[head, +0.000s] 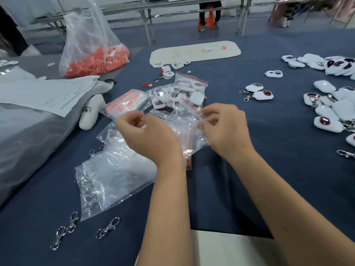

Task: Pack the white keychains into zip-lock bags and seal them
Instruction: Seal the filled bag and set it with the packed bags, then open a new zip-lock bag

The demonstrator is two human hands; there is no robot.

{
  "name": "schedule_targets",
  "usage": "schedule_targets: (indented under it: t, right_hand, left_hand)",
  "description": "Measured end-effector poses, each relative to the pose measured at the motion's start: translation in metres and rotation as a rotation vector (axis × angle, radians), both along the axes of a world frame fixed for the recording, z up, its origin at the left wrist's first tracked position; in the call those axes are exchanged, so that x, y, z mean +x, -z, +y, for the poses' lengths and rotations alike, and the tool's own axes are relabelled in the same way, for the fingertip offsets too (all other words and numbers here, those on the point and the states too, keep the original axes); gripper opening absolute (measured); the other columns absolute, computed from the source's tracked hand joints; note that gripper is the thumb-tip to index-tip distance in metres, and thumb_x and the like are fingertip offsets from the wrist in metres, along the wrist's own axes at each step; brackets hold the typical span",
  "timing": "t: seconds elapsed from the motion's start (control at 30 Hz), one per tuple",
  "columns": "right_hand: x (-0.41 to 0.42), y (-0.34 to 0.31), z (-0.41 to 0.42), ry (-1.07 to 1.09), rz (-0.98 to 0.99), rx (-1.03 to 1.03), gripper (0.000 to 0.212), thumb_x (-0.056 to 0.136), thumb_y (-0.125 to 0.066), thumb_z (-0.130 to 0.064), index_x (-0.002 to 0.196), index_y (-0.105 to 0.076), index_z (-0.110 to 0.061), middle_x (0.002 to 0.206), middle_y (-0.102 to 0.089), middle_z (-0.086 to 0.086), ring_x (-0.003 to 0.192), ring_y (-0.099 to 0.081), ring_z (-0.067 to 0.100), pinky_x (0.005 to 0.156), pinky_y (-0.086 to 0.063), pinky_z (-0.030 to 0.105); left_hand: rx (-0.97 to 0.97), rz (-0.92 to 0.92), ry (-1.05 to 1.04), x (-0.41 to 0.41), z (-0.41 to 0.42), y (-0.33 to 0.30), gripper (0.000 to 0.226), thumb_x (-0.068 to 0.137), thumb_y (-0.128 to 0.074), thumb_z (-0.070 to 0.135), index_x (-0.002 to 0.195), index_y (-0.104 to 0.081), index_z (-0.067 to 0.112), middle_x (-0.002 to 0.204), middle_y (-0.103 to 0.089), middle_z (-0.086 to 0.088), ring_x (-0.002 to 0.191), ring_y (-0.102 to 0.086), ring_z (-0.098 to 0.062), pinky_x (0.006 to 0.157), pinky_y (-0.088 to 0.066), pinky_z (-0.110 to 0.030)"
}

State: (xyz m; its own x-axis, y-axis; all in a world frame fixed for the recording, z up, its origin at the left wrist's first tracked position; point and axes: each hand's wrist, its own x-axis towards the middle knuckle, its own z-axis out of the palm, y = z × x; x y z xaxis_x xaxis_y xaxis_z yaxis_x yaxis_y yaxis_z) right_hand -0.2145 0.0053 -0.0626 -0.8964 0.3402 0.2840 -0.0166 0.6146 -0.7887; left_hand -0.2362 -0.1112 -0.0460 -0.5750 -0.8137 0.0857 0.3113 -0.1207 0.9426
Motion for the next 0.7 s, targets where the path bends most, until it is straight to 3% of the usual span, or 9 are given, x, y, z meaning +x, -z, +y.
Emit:
schedule_targets:
  t: [0.07,0.13,0.2,0.33,0.43,0.5,0.57,0.63,0.7]
  right_hand:
    - [0.012,-0.004,0.015,0.036,0.002,-0.217,0.014,0.088,-0.078,-0.008,0.086,-0.077,-0.023,0.068,-0.076,-0.008,0.064,-0.072,0.009,0.068,-0.06,0.024]
    - [0.025,-0.003,0.03,0.102,-0.016,-0.403,0.012,0.087,-0.08,-0.011,0.081,-0.079,-0.022,0.07,-0.077,-0.005,0.059,-0.072,0.011,0.067,-0.064,0.034]
    - [0.039,0.001,0.046,0.21,0.016,-0.424,0.012,0.089,-0.079,-0.016,0.078,-0.079,-0.022,0.069,-0.077,-0.007,0.06,-0.074,0.01,0.065,-0.064,0.036]
    - [0.069,0.01,0.076,0.427,-0.035,-0.007,0.024,0.091,-0.073,-0.036,0.071,-0.073,-0.026,0.061,-0.068,-0.013,0.065,-0.068,0.007,0.062,-0.047,0.026]
    - [0.082,0.014,0.091,0.449,-0.131,0.211,0.024,0.09,-0.073,-0.038,0.069,-0.072,-0.026,0.062,-0.064,-0.014,0.072,-0.065,0.02,0.066,-0.042,0.03]
    - [0.086,0.016,0.096,0.403,-0.13,0.214,0.021,0.09,-0.075,-0.036,0.072,-0.075,-0.025,0.065,-0.067,-0.015,0.073,-0.067,0.018,0.065,-0.045,0.03]
    - [0.086,0.018,0.096,0.296,-0.05,0.082,0.013,0.09,-0.076,-0.03,0.078,-0.078,-0.026,0.07,-0.071,-0.018,0.074,-0.069,0.005,0.065,-0.049,0.022]
    - [0.084,0.02,0.091,0.193,0.035,-0.028,0.007,0.09,-0.078,-0.019,0.089,-0.08,-0.026,0.077,-0.074,-0.021,0.077,-0.07,-0.002,0.068,-0.048,0.009]
    - [0.083,0.024,0.085,0.139,0.09,-0.021,0.016,0.088,-0.081,-0.014,0.099,-0.078,-0.024,0.078,-0.075,-0.018,0.075,-0.07,-0.002,0.069,-0.047,0.007]
  left_hand:
    - [-0.143,-0.054,0.167,0.001,0.006,0.002,0.019,0.082,-0.053,-0.001,0.086,-0.057,0.017,0.079,-0.056,0.01,0.065,-0.049,0.001,0.065,-0.042,-0.011]
    - [-0.298,-0.036,0.372,0.005,0.018,0.004,0.017,0.085,-0.057,0.001,0.088,-0.06,0.018,0.079,-0.06,0.012,0.068,-0.053,0.002,0.066,-0.042,-0.01]
    - [-0.518,0.038,0.605,0.011,0.035,0.006,0.02,0.085,-0.059,0.0,0.091,-0.062,0.018,0.085,-0.064,0.011,0.079,-0.058,-0.001,0.071,-0.046,-0.014]
    - [-0.927,0.115,1.059,0.031,0.076,0.028,0.024,0.086,-0.059,-0.001,0.107,-0.067,0.01,0.111,-0.068,-0.002,0.107,-0.06,-0.016,0.096,-0.049,-0.034]
    - [-1.219,0.069,1.132,0.038,0.087,0.044,0.027,0.087,-0.056,-0.002,0.111,-0.067,-0.001,0.121,-0.067,-0.015,0.119,-0.055,-0.029,0.116,-0.03,-0.025]
    - [-1.24,0.038,1.144,0.038,0.087,0.046,0.028,0.085,-0.055,-0.008,0.109,-0.068,-0.002,0.117,-0.067,-0.014,0.117,-0.056,-0.029,0.119,-0.03,-0.027]
    - [-1.109,-0.004,1.124,0.037,0.087,0.042,0.029,0.082,-0.055,-0.01,0.103,-0.07,0.003,0.107,-0.069,-0.009,0.106,-0.059,-0.025,0.102,-0.044,-0.032]
    - [-0.97,-0.083,1.074,0.037,0.089,0.037,0.021,0.087,-0.057,-0.003,0.096,-0.073,0.008,0.098,-0.071,-0.002,0.096,-0.062,-0.018,0.088,-0.048,-0.03]
    - [-0.85,-0.146,1.016,0.036,0.091,0.036,0.017,0.095,-0.061,0.012,0.082,-0.072,0.012,0.08,-0.071,0.005,0.08,-0.064,-0.011,0.074,-0.046,-0.024]
